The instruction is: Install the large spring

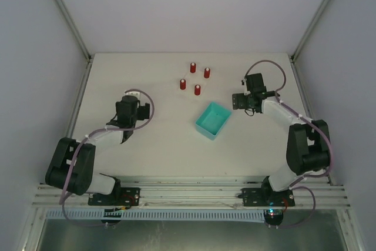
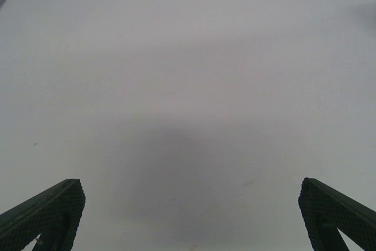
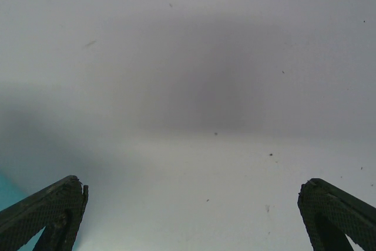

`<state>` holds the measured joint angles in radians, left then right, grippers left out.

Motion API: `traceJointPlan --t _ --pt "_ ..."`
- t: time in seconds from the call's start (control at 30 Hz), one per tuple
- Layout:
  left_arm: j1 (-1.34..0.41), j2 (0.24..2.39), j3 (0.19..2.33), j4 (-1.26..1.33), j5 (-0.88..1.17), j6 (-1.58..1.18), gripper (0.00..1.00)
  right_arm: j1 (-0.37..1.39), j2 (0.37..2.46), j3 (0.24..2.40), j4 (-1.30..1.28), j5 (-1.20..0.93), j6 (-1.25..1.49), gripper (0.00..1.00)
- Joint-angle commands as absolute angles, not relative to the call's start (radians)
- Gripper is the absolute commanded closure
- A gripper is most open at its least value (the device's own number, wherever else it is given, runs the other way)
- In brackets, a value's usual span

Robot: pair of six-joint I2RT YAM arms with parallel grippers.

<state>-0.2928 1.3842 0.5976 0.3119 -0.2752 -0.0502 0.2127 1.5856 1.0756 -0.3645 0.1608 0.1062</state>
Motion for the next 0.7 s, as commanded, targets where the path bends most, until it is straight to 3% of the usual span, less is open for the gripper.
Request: traceJointPlan --t 0.0,0.3,0.47,0.67 --pt "-0.224 1.410 0.543 0.456 -0.334 -0.022 0.01 0.174 1.627 1.017 -0.181 0.149 0.036 0.01" --pt "-0.150 1.477 0.460 0.731 -0.132 0.008 0.01 0.118 1.669 0.848 0.144 0.096 0.029 0.01" --pt "-0.136 1.547 0.505 0.779 -0.125 0.049 0.01 0.091 1.564 0.707 0.296 -0.006 0.008 0.01" --pt "-0.067 1.572 0.468 0.896 -0.078 0.035 0.01 0.061 1.537 0.671 0.338 -0.069 0.017 0.01"
